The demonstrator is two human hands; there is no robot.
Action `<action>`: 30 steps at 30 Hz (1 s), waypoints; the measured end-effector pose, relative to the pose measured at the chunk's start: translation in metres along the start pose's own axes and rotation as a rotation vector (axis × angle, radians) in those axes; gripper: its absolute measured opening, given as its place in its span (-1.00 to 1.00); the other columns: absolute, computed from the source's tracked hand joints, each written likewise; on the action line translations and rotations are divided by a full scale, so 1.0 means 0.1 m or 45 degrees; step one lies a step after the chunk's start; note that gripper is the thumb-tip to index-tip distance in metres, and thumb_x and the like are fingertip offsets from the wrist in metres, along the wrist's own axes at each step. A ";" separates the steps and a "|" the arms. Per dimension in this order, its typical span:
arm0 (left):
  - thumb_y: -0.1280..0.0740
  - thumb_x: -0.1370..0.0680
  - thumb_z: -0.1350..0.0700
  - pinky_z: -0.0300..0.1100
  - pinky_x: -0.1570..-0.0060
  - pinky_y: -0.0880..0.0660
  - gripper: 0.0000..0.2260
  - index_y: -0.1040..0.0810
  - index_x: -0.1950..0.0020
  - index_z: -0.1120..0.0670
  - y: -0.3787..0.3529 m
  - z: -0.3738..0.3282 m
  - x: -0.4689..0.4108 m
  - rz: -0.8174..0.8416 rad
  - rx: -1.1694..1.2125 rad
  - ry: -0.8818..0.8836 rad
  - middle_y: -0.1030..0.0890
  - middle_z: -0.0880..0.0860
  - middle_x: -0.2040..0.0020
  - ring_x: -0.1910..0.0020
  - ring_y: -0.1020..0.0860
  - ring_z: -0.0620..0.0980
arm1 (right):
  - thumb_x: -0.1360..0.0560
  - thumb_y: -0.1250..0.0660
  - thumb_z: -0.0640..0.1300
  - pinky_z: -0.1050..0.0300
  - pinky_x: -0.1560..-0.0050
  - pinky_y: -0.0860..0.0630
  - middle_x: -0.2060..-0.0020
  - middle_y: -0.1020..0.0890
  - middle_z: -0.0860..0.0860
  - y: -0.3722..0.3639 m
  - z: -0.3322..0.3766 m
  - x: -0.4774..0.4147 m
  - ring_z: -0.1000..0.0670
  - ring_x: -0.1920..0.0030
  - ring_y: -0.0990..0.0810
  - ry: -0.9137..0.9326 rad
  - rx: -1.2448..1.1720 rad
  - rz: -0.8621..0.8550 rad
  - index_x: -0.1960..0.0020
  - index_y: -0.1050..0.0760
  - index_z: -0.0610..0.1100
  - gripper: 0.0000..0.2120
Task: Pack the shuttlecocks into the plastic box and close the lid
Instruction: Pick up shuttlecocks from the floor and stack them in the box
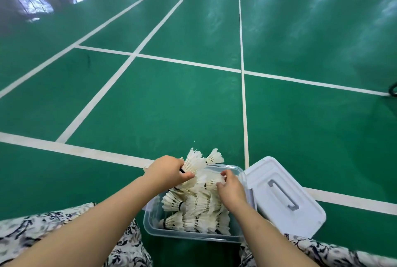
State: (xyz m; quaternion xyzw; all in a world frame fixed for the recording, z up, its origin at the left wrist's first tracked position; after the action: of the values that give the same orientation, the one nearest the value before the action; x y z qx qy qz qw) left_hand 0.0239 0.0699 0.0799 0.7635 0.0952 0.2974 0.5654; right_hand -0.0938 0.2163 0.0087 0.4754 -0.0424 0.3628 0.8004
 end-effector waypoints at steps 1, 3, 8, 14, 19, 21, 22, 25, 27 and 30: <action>-0.18 -0.51 -0.27 -0.15 0.33 -0.34 -0.59 -0.31 0.32 0.04 -0.01 -0.01 0.01 0.013 -0.012 -0.001 -0.42 -0.02 0.37 0.32 -0.43 0.01 | -0.53 -0.19 -0.12 0.12 0.01 -0.39 -0.26 -0.43 -0.08 0.06 0.01 0.04 -0.11 -0.11 -0.53 0.004 0.021 -0.046 -0.30 -0.32 -0.08 -0.66; -0.19 -0.50 -0.26 -0.15 0.33 -0.35 -0.60 -0.36 0.26 0.06 -0.01 -0.04 0.04 0.036 -0.046 -0.005 -0.45 -0.01 0.34 0.30 -0.43 0.02 | -0.50 -0.21 -0.06 0.14 0.05 -0.34 -0.28 -0.35 -0.02 0.19 0.05 0.13 -0.07 -0.15 -0.51 0.030 0.057 -0.129 -0.31 -0.31 -0.03 -0.62; -0.21 -0.50 -0.24 -0.11 0.14 -0.44 -0.59 -0.53 0.05 0.11 -0.05 -0.14 0.16 0.058 -0.194 -0.053 -0.62 0.09 0.08 0.07 -0.56 0.07 | -0.44 -0.27 -0.07 0.17 -0.05 -0.40 -0.07 -0.49 0.07 0.23 0.47 0.32 0.10 -0.02 -0.46 0.392 -0.248 -0.025 -0.10 -0.47 0.04 -0.77; -0.22 -0.48 -0.27 -0.10 0.13 -0.45 -0.53 -0.56 0.05 0.14 -0.11 -0.17 0.28 0.132 -0.193 -0.048 -0.62 0.09 0.12 0.10 -0.55 0.07 | -0.46 -0.29 -0.01 0.11 0.21 -0.33 0.35 -0.49 0.01 0.14 0.70 0.47 0.01 0.28 -0.41 0.415 -0.415 0.052 0.31 -0.45 -0.09 -0.78; -0.03 -0.51 -0.35 -0.12 0.23 -0.39 -0.43 -0.40 0.34 0.11 0.00 -0.02 0.33 0.066 -0.177 0.013 -0.42 0.02 0.39 0.28 -0.43 0.06 | -0.42 -0.38 -0.17 0.18 0.27 -0.32 0.52 -0.44 0.07 0.06 0.39 0.44 0.05 0.41 -0.38 0.146 -0.610 0.185 0.47 -0.46 -0.06 -0.70; 0.04 -0.56 -0.30 -0.13 0.26 -0.38 -0.43 -0.39 0.34 0.12 0.07 0.02 0.34 -0.004 -0.183 0.003 -0.37 0.00 0.43 0.29 -0.44 0.06 | -0.40 -0.38 -0.15 0.18 0.30 -0.34 0.52 -0.45 0.05 -0.10 0.28 0.47 0.03 0.44 -0.41 0.087 -0.474 0.326 0.51 -0.46 -0.06 -0.68; 0.06 -0.57 -0.28 -0.13 0.28 -0.38 -0.44 -0.40 0.32 0.12 0.09 0.04 0.33 -0.032 -0.188 -0.004 -0.37 0.00 0.43 0.30 -0.44 0.06 | -0.41 -0.37 -0.16 0.20 0.35 -0.34 0.51 -0.46 0.04 -0.20 0.25 0.49 0.04 0.46 -0.43 0.071 -0.410 0.409 0.51 -0.45 -0.06 -0.68; 0.09 -0.58 -0.26 -0.16 0.33 -0.35 -0.44 -0.34 0.37 0.11 0.10 0.06 0.30 -0.076 -0.191 -0.012 -0.35 0.00 0.44 0.33 -0.43 0.06 | -0.43 -0.37 -0.19 0.26 0.42 -0.33 0.51 -0.52 0.04 -0.49 0.26 0.57 0.06 0.45 -0.49 0.061 -0.269 0.574 0.45 -0.49 -0.05 -0.72; 0.09 -0.59 -0.25 -0.14 0.33 -0.35 -0.44 -0.28 0.42 0.10 0.06 0.05 0.27 -0.062 -0.166 -0.018 -0.33 0.01 0.46 0.35 -0.40 0.06 | -0.42 -0.38 -0.18 0.33 0.44 -0.36 0.52 -0.54 0.07 -0.63 0.29 0.59 0.14 0.50 -0.47 0.067 -0.197 0.622 0.44 -0.52 -0.04 -0.73; 0.06 -0.61 -0.20 -0.11 0.29 -0.37 -0.46 -0.27 0.44 0.11 0.01 0.06 0.24 -0.032 -0.137 -0.017 -0.33 0.03 0.46 0.35 -0.40 0.07 | -0.43 -0.40 -0.17 0.34 0.38 -0.37 0.44 -0.53 0.08 -0.83 0.29 0.60 0.19 0.47 -0.45 0.052 -0.106 0.693 0.43 -0.48 -0.03 -0.72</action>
State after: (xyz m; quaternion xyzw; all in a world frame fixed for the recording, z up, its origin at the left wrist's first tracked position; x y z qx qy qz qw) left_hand 0.0465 0.0757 0.0879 0.7326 0.0847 0.2899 0.6100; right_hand 0.0101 0.2021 -0.0110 0.4058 -0.1674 0.5720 0.6929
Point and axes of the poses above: each hand's wrist, its own x-axis away from the middle knuckle, its own y-axis out of the back of the hand, z = x × y, the point moved 7 cm from there along -x, towards the middle knuckle
